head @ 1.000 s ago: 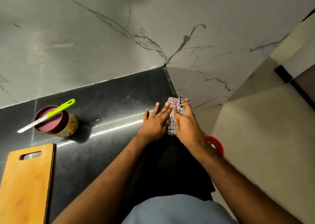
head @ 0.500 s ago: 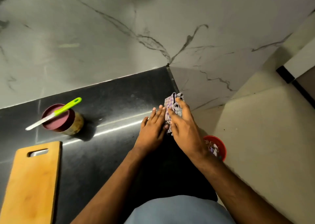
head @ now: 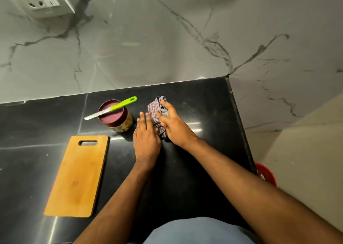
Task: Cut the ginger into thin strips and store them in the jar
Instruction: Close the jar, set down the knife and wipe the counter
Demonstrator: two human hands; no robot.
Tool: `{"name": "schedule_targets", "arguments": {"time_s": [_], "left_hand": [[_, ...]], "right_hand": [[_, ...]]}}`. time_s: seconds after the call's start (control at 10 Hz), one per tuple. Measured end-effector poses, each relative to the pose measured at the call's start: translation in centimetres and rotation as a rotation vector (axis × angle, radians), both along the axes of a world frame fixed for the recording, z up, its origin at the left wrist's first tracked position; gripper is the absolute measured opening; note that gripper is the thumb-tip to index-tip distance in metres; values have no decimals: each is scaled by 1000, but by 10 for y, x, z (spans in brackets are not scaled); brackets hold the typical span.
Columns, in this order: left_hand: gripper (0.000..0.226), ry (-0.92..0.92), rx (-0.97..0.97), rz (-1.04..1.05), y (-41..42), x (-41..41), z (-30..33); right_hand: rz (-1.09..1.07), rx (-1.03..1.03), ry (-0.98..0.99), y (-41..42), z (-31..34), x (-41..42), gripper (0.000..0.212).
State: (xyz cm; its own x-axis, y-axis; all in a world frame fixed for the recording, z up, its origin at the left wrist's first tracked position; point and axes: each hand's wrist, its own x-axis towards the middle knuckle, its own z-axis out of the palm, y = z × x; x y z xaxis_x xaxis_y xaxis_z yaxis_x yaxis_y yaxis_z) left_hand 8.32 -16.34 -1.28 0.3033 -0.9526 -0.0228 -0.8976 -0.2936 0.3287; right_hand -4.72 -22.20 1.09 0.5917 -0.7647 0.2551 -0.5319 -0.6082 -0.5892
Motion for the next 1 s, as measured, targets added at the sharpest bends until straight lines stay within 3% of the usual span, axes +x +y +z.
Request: {"name": "schedule_targets", "arguments": {"time_s": [0.2,0.3,0.5,0.8,0.9,1.0], "left_hand": [[58,-74,242,-115,-35,4,-7],[59,-81,257,-197,-54,-8,-5],[58,-46,254,-436,-76,-54,-3],[61,32,304,-802,-68,-172,0],[63,-56,301,-1047,-45,-213,0],[67,-96,272,-1036,-28,-233,1]], "right_hand": [[-85,281,74,-26,-2,-4,44],[-122,214,96,-23,1,-28,40],[-403,231,-71,-9,1,-79,42],[-775,132,-94,39,10,-169,42],[-854,81,-52,56,19,-191,44],[-852,10,10,67,30,-202,44]]}}
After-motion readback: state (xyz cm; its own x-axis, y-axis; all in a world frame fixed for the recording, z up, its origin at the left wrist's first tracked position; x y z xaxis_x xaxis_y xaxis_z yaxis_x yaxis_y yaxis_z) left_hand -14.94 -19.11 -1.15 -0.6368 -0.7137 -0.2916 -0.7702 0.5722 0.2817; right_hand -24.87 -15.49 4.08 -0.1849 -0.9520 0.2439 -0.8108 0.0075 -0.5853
